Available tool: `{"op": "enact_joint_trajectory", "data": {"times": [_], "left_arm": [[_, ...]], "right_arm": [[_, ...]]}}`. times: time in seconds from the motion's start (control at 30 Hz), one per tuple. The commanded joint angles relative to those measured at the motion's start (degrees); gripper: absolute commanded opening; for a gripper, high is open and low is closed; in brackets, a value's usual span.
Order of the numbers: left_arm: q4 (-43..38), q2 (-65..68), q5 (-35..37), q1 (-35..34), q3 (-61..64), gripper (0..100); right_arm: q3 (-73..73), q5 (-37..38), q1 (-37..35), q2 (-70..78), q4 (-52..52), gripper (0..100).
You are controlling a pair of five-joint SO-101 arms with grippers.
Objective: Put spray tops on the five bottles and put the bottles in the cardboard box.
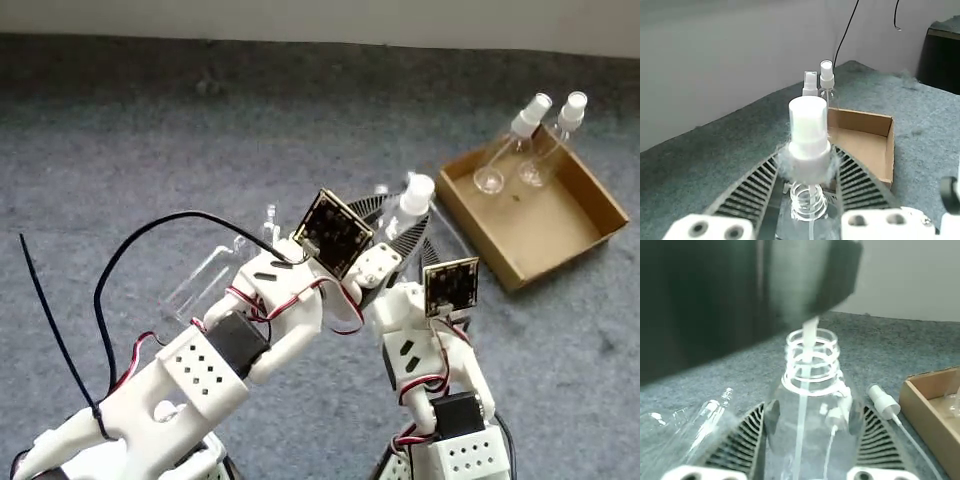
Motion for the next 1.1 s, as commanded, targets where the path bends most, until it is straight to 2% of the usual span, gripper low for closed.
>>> {"op": "enact_joint_trajectory", "data": {"times": [0.0, 0.87, 1.07], "left_arm": [[-1.0, -1.4, -0.3, 0.7, 0.6, 1], [-1.0, -1.1, -0.2, -0.1, 5.5, 1], [-1.0, -1.3, -0.3, 0.0, 7.5, 1]], "right_arm": [[10.0, 4.2, -0.2, -1.2, 0.0, 14.1], [10.0, 4.1, 1.9, -1.2, -2.8, 14.1], [10.0, -1.8, 2.0, -1.2, -2.7, 14.1]]}}
